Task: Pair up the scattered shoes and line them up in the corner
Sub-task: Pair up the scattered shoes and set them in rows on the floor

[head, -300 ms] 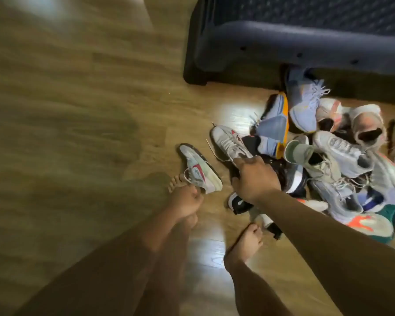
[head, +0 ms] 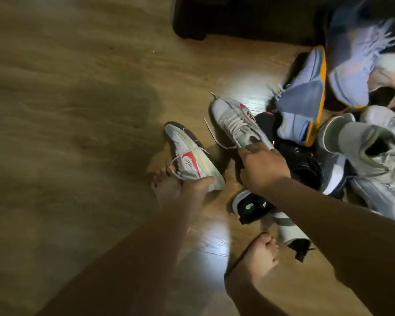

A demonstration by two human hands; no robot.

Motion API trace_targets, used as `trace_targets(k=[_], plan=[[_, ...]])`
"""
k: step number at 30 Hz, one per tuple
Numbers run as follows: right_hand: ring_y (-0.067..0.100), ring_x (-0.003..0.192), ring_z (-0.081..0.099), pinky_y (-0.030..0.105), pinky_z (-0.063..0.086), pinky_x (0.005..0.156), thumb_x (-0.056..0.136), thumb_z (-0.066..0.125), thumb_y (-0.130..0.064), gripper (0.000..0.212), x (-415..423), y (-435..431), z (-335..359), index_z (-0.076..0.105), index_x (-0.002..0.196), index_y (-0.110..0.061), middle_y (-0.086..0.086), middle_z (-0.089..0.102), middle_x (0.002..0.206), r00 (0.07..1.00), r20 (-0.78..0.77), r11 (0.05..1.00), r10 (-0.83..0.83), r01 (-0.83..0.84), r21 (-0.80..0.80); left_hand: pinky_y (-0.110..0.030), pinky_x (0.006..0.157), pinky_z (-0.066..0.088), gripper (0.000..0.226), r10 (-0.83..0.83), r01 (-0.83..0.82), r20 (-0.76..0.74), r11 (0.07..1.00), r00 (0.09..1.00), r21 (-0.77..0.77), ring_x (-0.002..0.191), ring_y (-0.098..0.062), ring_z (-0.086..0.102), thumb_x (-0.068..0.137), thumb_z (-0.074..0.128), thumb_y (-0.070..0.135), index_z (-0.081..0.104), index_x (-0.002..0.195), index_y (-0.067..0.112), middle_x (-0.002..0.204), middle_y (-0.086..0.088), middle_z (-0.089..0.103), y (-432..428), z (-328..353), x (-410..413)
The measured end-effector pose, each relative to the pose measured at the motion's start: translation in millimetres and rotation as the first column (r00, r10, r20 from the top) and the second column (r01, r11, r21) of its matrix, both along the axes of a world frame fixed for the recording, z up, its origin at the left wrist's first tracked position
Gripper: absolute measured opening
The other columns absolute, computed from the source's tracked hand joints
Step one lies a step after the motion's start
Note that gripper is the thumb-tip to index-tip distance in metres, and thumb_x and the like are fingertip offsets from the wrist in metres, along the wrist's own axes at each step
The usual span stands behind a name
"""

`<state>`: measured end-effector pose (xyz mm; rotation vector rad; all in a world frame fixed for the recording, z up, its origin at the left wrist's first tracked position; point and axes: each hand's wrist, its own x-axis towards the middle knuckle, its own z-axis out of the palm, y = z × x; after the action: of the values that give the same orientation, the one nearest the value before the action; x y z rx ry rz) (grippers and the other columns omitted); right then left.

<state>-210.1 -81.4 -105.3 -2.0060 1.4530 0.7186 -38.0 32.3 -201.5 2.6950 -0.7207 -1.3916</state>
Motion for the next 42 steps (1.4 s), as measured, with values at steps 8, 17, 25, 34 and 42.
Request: trace_targets(k=[8,17,25,34,42], plan=[[0.036,0.089,0.062,0.034,0.036,0.064,0.089,0.051,-0.013,0.047,-12,-14,-80,0.035,0.131,-0.023,0.011,0.065,0.104,0.984,0.136,0.986,-0.112,0.127,-0.107,-0.042,0.118,0.018,0.123,-0.112,0.114,0.284,0.993,0.952,0.009,0.142,-0.022,0.03,0.053,0.035,0.103,0.035,0.147,0.024,0.154,-0.003,0.036,-22,-11,-9],[0.038,0.086,0.06,0.039,0.047,0.067,0.088,0.057,-0.022,0.028,32,-92,-44,0.041,0.112,-0.022,0.009,0.064,0.096,0.791,0.473,0.843,-0.387,0.512,-0.167,-0.04,0.102,0.043,0.061,-0.062,0.129,0.262,0.961,0.963,-0.246,0.132,-0.028,0.048,0.092,0.062,0.032,0.032,0.144,0.021,0.151,-0.004,0.04,-164,23,10],[0.032,0.085,0.058,0.032,0.039,0.066,0.091,0.056,-0.02,0.028,59,-119,-120,0.03,0.099,-0.028,0.002,0.053,0.089,0.797,0.458,0.883,-0.394,0.466,-0.052,-0.034,0.075,0.038,0.059,-0.547,0.624,0.374,0.772,0.749,-0.121,0.111,-0.031,0.06,0.092,0.06,0.021,0.026,0.139,0.013,0.124,-0.009,0.06,-216,-19,39],[0.024,0.078,0.056,0.033,0.041,0.067,0.09,0.056,-0.02,0.024,56,-126,-152,0.033,0.097,-0.022,0.003,0.056,0.085,0.751,0.572,0.907,-0.33,0.42,-0.028,-0.026,0.075,0.039,0.03,-0.49,0.484,-0.053,0.87,0.87,-0.094,0.093,-0.02,0.053,0.089,0.064,0.035,0.052,0.102,0.011,0.107,-0.008,0.056,-265,-55,51],[0.014,0.079,0.054,0.019,0.036,0.058,0.096,0.056,-0.02,0.014,65,-152,-119,0.043,0.1,-0.02,-0.003,0.057,0.085,0.695,0.606,0.892,-0.387,0.448,0.057,-0.034,0.097,0.041,0.036,-0.444,0.466,0.146,0.858,0.884,-0.214,0.119,-0.031,0.051,0.092,0.05,0.023,0.053,0.123,0.007,0.129,-0.016,0.056,-257,-41,101]])
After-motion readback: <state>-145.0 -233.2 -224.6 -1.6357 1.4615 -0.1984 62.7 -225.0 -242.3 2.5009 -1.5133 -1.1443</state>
